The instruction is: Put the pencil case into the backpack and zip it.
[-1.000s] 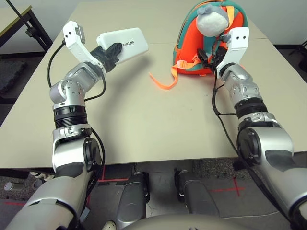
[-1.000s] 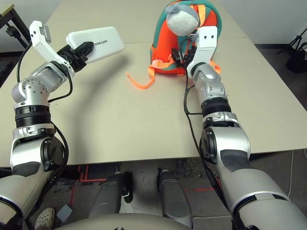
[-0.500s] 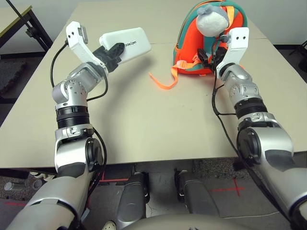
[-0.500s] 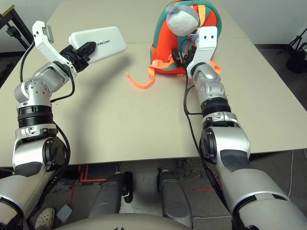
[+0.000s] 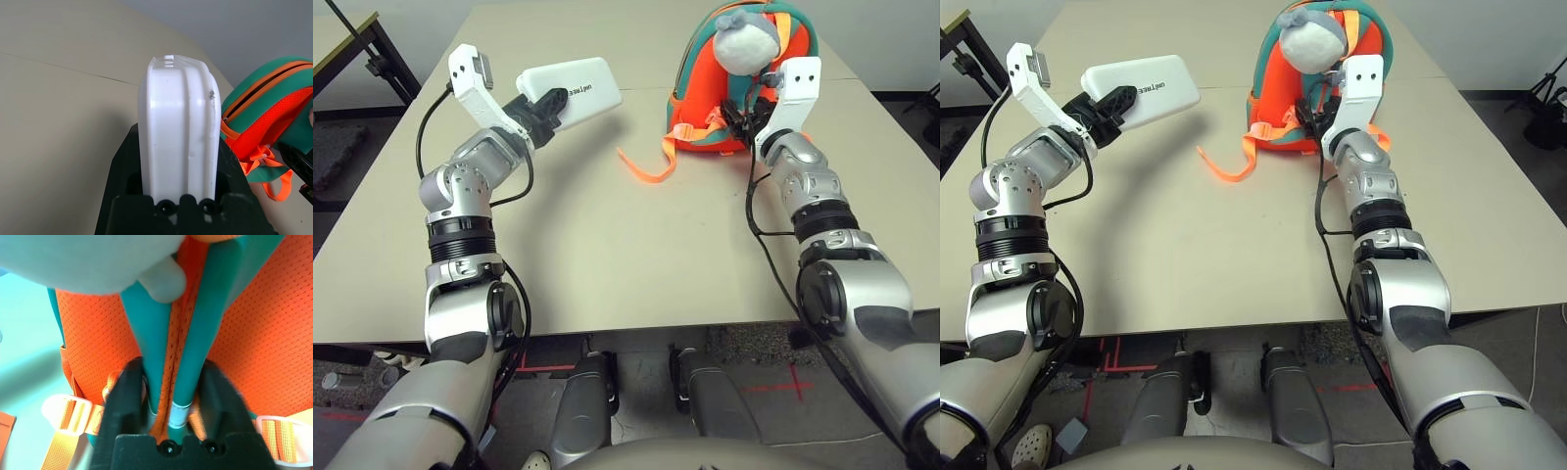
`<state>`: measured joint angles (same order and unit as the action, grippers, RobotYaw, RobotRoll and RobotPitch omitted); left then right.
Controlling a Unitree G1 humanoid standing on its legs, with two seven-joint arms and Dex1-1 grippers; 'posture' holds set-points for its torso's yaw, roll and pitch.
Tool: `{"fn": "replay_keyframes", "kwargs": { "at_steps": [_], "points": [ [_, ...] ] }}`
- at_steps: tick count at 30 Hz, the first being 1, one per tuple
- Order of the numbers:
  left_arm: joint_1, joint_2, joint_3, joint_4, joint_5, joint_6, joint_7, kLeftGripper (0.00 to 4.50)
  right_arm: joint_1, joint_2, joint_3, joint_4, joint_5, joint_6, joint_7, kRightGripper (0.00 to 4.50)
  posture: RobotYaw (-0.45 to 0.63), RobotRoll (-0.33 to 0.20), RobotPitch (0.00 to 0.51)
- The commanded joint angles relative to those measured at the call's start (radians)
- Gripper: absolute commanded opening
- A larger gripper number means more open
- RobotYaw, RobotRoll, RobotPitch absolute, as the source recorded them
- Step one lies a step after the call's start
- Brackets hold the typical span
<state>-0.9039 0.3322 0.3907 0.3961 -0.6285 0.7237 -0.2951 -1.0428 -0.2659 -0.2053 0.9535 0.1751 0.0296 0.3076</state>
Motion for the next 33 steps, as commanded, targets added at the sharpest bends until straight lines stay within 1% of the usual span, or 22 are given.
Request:
{"fn": "replay_keyframes", "kwargs": {
  "at_steps": [1, 2, 3, 6, 11, 16, 21, 24, 27, 33],
  "points": [
    [-0.002, 0.0, -0.001, -0.041, -0.009, 0.003, -0.001, 1.27, 0.004, 0.002, 0.005, 0.007, -0.002, 0.007, 0.009, 0.58, -0.07, 0.0, 0.14],
    [-0.001, 0.0, -0.002, -0.041, -0.008, 0.004, -0.002, 1.27, 0.005, 0.003, 0.006, 0.006, -0.002, 0.007, 0.009, 0.41, -0.07, 0.0, 0.14],
    [-0.001, -0.001, -0.002, -0.042, -0.008, 0.005, -0.002, 1.27, 0.005, 0.003, 0.006, 0.005, -0.002, 0.007, 0.01, 0.38, -0.07, 0.0, 0.14],
    [0.0, -0.003, -0.003, -0.045, -0.009, 0.007, -0.001, 1.27, 0.011, 0.004, 0.01, -0.008, -0.003, 0.011, 0.015, 0.38, -0.07, 0.0, 0.142],
    [0.001, -0.007, -0.003, -0.049, -0.009, 0.01, 0.002, 1.27, 0.053, 0.0, 0.041, -0.127, -0.003, 0.064, 0.061, 0.38, -0.07, 0.0, 0.151],
    [0.01, -0.016, -0.002, -0.053, -0.01, 0.008, 0.007, 1.27, 0.189, -0.037, 0.073, -0.52, 0.039, 0.284, 0.099, 0.38, -0.08, 0.0, 0.162],
    [0.02, -0.029, -0.003, -0.053, -0.011, 0.003, 0.008, 1.27, 0.37, -0.077, 0.072, -0.956, 0.085, 0.542, 0.065, 0.38, -0.08, 0.0, 0.172],
    [0.021, -0.033, -0.003, -0.048, -0.01, -0.001, 0.007, 1.27, 0.462, -0.081, 0.06, -1.157, 0.108, 0.665, 0.028, 0.38, -0.09, 0.0, 0.176],
    [0.019, -0.036, -0.005, -0.036, -0.007, -0.003, 0.001, 1.27, 0.521, -0.084, 0.035, -1.312, 0.136, 0.774, -0.009, 0.38, -0.11, 0.0, 0.18],
    [0.003, -0.036, -0.018, -0.002, 0.002, -0.014, -0.015, 1.27, 0.549, -0.114, 0.021, -1.47, 0.166, 0.9, -0.028, 0.38, -0.13, 0.0, 0.18]
  ]
}}
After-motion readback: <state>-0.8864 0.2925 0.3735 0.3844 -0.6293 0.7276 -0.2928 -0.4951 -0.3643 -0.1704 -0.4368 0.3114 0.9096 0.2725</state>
